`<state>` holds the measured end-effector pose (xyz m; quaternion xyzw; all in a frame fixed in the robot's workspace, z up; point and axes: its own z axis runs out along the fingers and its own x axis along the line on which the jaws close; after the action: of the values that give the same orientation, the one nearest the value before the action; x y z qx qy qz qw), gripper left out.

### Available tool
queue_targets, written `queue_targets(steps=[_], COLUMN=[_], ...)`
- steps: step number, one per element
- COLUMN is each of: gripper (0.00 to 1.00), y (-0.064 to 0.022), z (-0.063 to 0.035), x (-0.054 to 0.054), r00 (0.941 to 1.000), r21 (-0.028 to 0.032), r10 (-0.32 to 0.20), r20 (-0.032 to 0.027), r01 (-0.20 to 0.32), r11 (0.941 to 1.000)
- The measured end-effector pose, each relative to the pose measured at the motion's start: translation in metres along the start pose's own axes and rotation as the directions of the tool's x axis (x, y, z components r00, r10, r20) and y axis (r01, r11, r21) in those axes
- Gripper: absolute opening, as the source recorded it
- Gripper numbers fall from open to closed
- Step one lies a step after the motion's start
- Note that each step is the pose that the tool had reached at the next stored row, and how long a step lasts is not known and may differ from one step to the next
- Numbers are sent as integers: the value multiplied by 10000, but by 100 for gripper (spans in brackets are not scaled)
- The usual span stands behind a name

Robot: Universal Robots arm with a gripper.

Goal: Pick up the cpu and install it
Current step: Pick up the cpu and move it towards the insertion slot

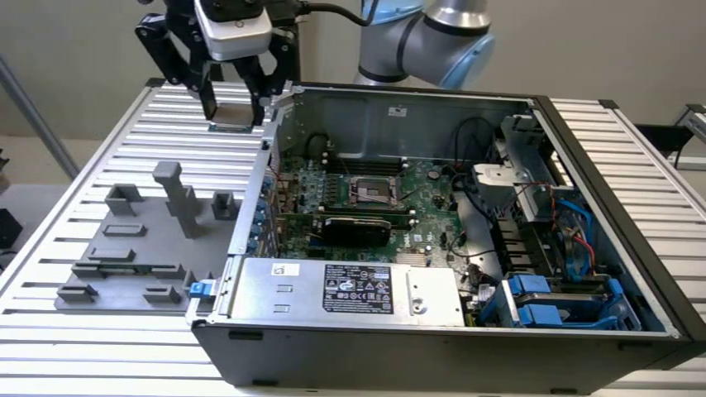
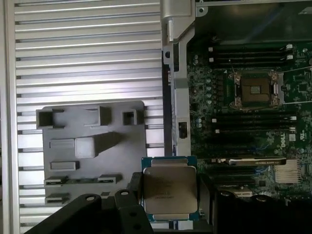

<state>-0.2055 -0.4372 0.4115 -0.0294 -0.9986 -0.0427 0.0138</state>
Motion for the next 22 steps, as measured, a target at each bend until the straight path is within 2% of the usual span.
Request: queue_targets(steps=[11,16,22], gripper=[55,55,55], y=[113,220,409], z=[27,89,197], x=[-495,-717,-937], r00=[10000,10000,10000], r21=[1,0,0], r10=[0,0,1], r20=[0,0,0], r01=[0,0,-1], r11=[10000,10000,10000])
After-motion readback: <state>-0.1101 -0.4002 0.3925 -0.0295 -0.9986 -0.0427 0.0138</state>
